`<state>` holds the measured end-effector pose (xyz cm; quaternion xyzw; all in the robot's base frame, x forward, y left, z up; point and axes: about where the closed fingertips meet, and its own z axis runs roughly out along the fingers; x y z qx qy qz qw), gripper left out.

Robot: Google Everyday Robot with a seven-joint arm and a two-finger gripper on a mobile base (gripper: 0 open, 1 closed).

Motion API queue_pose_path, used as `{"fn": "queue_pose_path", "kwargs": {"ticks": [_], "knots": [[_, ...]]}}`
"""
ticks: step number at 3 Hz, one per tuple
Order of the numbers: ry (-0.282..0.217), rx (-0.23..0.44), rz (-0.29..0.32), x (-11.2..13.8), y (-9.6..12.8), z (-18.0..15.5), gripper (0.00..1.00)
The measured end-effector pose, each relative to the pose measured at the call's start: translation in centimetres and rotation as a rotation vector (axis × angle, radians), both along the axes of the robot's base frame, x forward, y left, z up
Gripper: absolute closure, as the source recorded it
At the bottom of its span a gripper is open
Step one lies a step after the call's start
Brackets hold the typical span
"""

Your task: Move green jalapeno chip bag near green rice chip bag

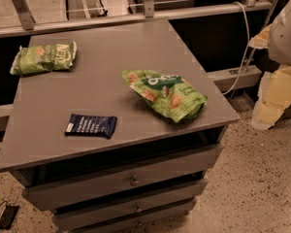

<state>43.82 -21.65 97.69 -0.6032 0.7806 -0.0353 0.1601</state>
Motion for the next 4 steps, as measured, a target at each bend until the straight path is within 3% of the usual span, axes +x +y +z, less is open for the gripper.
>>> {"fn": "queue_pose_path", "kwargs": {"ticks": [1,2,3,4], "knots": [[0.0,0.0,0.001,0.0,0.0,0.0,0.0],[-0.026,0.015,0.066,1.8,1.3,0.6,0.0],[-0.061,0.045,0.182,5.6,4.7,1.9,0.0],[-0.142,0.087,0.289,10.9,10.7,4.4,0.0]]}}
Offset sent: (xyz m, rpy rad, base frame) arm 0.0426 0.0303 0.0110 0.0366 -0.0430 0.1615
